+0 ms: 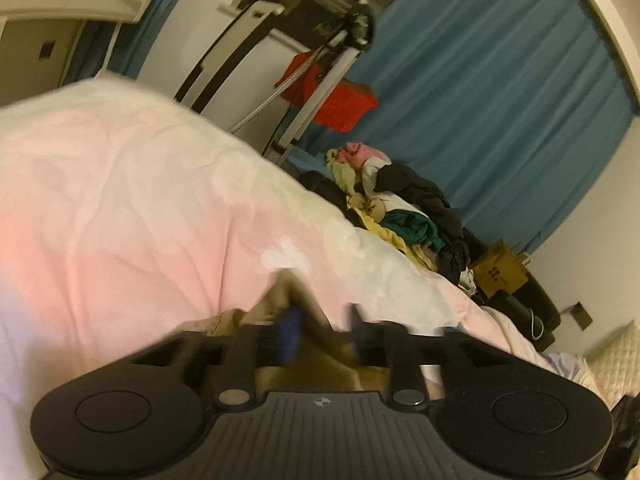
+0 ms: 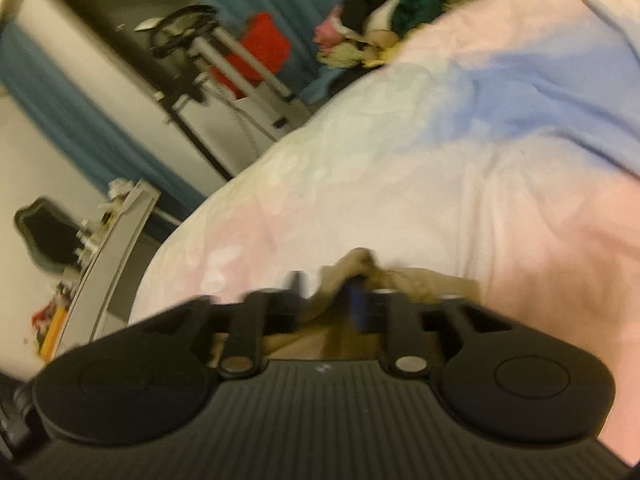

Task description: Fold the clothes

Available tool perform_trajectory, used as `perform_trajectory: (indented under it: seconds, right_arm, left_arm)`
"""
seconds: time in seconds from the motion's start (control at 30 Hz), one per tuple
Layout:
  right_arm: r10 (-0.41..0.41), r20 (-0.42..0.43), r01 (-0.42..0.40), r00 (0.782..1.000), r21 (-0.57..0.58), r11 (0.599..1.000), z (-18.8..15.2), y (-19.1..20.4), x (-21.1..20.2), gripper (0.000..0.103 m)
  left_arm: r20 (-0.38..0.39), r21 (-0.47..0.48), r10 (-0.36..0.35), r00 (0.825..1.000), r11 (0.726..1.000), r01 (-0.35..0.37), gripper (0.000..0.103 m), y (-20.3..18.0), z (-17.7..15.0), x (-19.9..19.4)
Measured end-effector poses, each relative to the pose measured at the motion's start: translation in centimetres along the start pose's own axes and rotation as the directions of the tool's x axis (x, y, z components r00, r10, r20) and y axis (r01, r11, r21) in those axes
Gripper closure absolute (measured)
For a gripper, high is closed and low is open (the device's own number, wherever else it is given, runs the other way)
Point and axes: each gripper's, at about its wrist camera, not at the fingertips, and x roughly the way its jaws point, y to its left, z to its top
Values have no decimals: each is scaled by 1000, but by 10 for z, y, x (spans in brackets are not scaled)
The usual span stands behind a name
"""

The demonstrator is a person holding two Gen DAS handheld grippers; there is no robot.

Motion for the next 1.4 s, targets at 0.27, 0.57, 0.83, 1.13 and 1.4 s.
perform_trajectory:
  seconds: [0.27, 0.57, 0.83, 1.13, 1.4]
  right_arm:
    - [-7, 38, 16, 999, -259, 966, -35, 45, -56, 17]
    - [-126, -19, 109, 992, -393, 913, -57, 46, -31, 69]
    - [-173, -7, 152, 985, -442, 884, -54, 36, 22, 73]
    - [-134, 1, 120, 991, -460, 880, -66, 54, -25, 70]
    - [-186, -19, 152, 982, -498, 854, -100, 54, -58, 70]
  left_arm:
    - [10, 258, 37, 999, 965, -39, 22, -41, -26, -48]
    - [-73, 338, 109, 991, 938, -78, 22, -42, -54, -35]
    - [-90, 326, 180, 980, 935, -142, 24, -28, -51, 18]
    - [-85, 381, 163, 983, 917, -119, 25, -40, -60, -19]
    - [-102, 407, 230, 968, 897, -170, 25, -51, -82, -64]
